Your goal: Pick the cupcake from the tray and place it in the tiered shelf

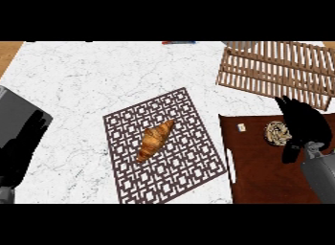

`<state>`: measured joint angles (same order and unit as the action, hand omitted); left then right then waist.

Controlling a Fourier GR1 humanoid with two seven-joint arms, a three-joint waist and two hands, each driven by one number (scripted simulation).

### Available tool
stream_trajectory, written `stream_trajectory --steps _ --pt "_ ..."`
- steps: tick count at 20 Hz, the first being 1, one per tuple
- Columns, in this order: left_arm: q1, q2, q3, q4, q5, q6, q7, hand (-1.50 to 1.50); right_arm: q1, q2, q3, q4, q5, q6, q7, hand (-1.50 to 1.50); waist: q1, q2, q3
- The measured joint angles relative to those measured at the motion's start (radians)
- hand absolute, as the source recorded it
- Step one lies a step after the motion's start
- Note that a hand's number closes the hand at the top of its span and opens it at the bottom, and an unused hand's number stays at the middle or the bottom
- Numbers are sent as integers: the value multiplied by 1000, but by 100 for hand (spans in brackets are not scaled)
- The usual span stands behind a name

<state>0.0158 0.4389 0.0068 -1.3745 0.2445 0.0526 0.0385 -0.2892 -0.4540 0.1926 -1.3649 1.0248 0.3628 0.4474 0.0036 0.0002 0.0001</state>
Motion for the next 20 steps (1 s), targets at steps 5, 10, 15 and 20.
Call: stream_trajectory --steps 5,10,15,20 --pt "9 -24 22 -40 -28 -10 37 0 -13 31 -23 86 47 -46 -53 -150 1 0 0" --pt "31 -45 49 -58 -58 -39 33 0 -27 67 -53 140 74 -54 -76 150 2 -2 -2" --pt "6 -68 72 -37 -80 -51 39 0 -25 56 -83 163 75 -56 -149 150 0 -5 -6" --pt "4 -77 95 -36 -90 -70 42 0 -40 43 -85 196 117 -91 -204 150 1 -7 -8"
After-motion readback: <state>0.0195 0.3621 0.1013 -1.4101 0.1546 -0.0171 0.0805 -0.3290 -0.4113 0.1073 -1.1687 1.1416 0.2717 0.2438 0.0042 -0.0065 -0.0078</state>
